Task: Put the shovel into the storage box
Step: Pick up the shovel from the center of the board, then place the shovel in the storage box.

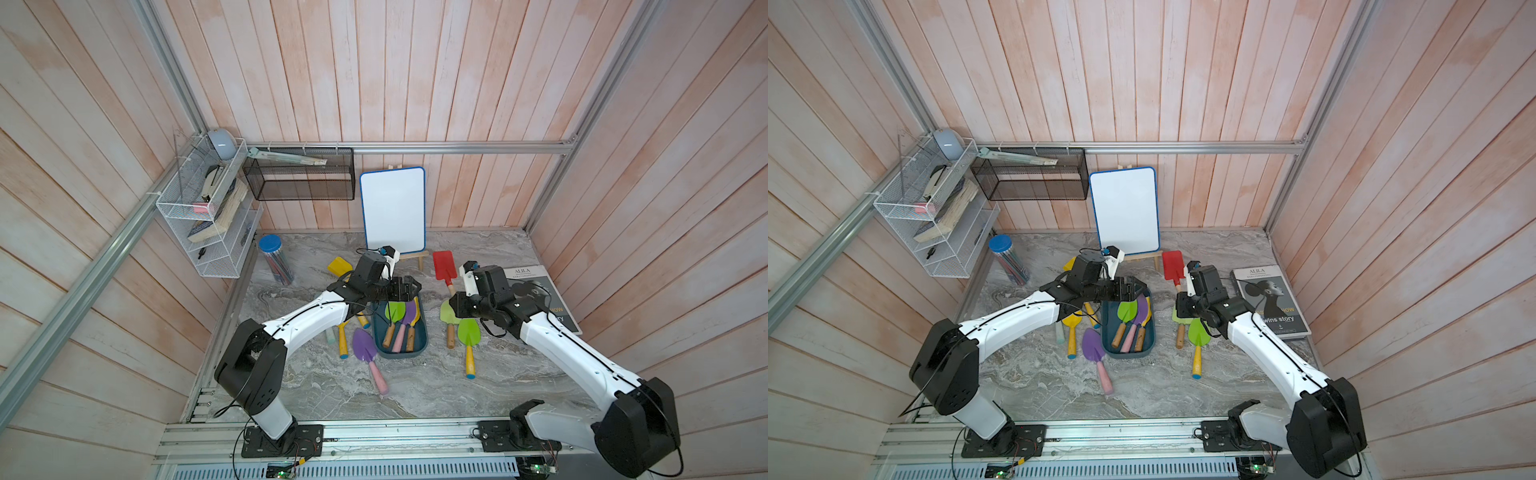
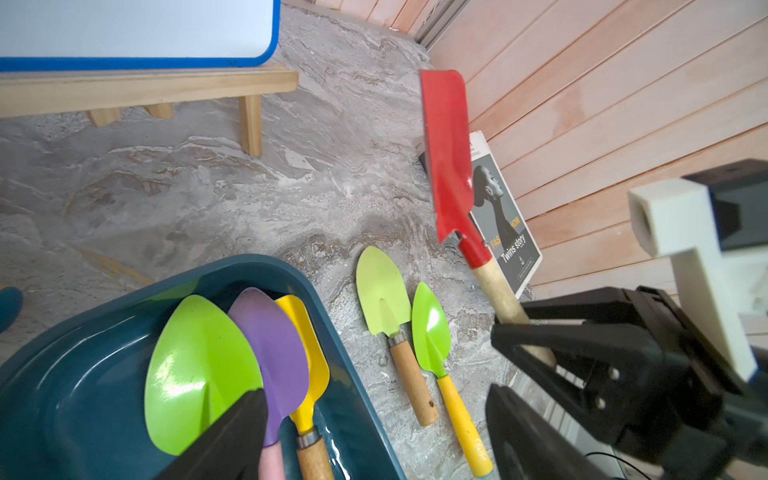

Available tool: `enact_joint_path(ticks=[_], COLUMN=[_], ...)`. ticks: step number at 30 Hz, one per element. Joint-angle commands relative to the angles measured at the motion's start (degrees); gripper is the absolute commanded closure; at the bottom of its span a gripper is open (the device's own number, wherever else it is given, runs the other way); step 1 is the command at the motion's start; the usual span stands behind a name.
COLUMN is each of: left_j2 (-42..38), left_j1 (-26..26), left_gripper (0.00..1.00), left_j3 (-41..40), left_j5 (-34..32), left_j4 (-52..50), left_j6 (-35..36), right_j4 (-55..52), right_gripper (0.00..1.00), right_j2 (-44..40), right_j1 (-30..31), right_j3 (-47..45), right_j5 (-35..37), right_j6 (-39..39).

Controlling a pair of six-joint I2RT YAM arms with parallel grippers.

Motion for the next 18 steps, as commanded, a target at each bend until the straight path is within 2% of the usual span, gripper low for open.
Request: enact_joint_path(ticks=[1,5,10,18], left_j2=[-1.68,-1.37,-0.38,1.93], left_j1=[0.22,0.27,0.18,0.32], left_gripper=[0.13,0.17,0.27,0.43], left_j3=[-0.57,-0.62,-0.41,1.08], left_j5=[1.66,1.26,-0.35,-3.69], left_j4=[3.22,4.49,5.32,4.01], left_j6=[-0.48,-1.09,-1.88,-2.57], right_j4=[-1.25,-0.39,-0.21,0.21], right_gripper=[1.0,1.0,1.0,1.0], right_j2=[0.94,2.11,3.56,3.47], right_j1=[2.8,5.78,8.49,9.8], right_j3=[2.33,2.75,3.28,3.9], right_j5=[1.82,2.41,3.39,4.06], right_j6=[1.52,3.11,4.51,5.75])
